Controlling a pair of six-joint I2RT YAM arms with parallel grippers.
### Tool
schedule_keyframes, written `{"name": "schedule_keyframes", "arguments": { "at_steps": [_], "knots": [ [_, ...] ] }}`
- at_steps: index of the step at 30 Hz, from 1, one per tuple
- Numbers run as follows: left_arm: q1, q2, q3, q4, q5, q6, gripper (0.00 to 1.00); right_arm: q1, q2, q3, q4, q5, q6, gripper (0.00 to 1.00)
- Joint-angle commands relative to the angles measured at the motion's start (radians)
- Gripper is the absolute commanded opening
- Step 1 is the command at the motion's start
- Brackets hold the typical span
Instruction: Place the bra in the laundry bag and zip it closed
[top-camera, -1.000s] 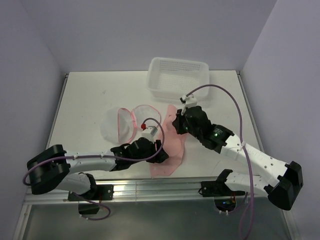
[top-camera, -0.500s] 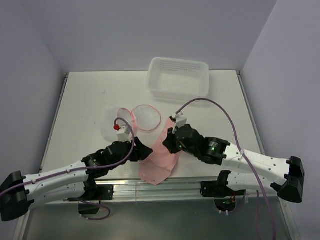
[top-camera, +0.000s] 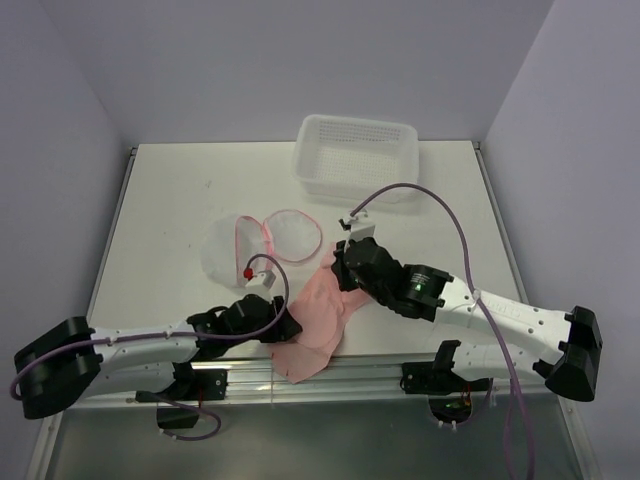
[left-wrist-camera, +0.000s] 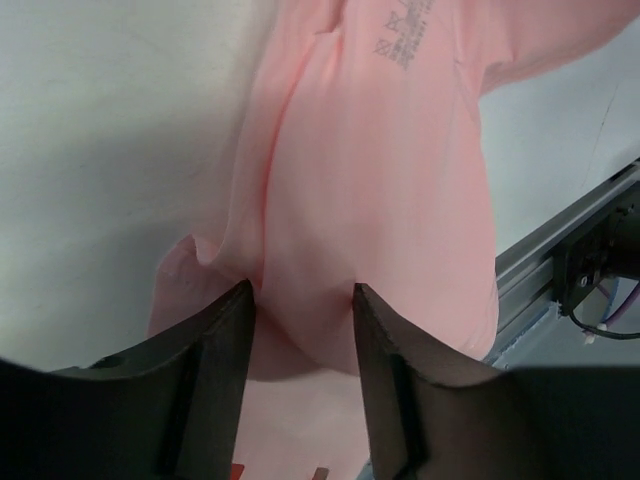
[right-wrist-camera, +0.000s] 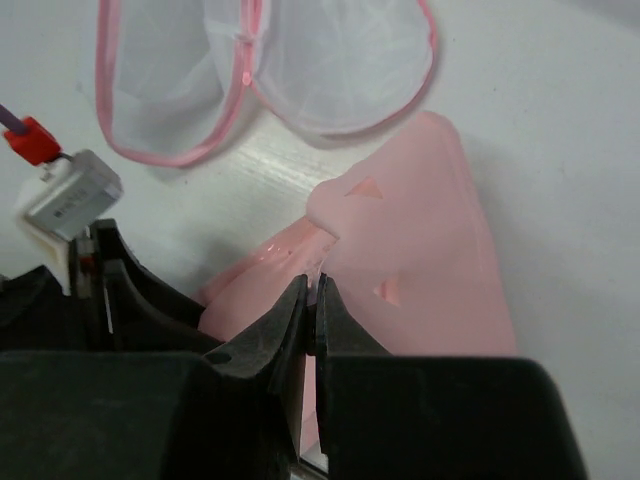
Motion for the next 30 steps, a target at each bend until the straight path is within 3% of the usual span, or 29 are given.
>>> {"name": "schedule_keyframes", "arguments": {
  "at_steps": [1, 8, 15, 19, 21, 22, 25, 30],
  "knots": [
    [-0.007, 0.096, 0.063, 0.197, 0.049, 0.003, 0.48, -0.024, 0.009, 0.067, 0.034, 0.035, -0.06, 0.0],
    [-0.005, 0.387, 0.235, 0.345, 0.027, 0.009, 0.24, -0.044, 0.025, 0.136, 0.029, -0.035, -0.105, 0.0],
    [0.056, 0.567, 0.335, 0.46, 0.034, -0.024, 0.23, -0.028, -0.107, 0.006, -0.009, -0.129, -0.014, 0.0],
    [0.055, 0.547, 0.318, 0.494, -0.003, -0.058, 0.3, -0.015, -0.159, -0.132, 0.04, -0.15, 0.076, 0.0],
    [0.055, 0.517, 0.279, 0.52, -0.026, -0.073, 0.42, -0.015, -0.179, -0.213, 0.081, -0.184, 0.121, 0.0],
    [0.055, 0.506, 0.269, 0.515, -0.046, -0.072, 0.57, -0.013, -0.178, -0.229, 0.116, -0.201, 0.133, 0.0],
    [0.056, 0.483, 0.232, 0.532, -0.055, -0.077, 0.72, 0.004, -0.138, -0.285, 0.19, -0.274, 0.182, 0.0],
    [0.059, 0.481, 0.15, 0.601, -0.04, -0.139, 0.72, 0.085, -0.044, -0.253, 0.235, -0.213, 0.211, 0.0]
  ]
}}
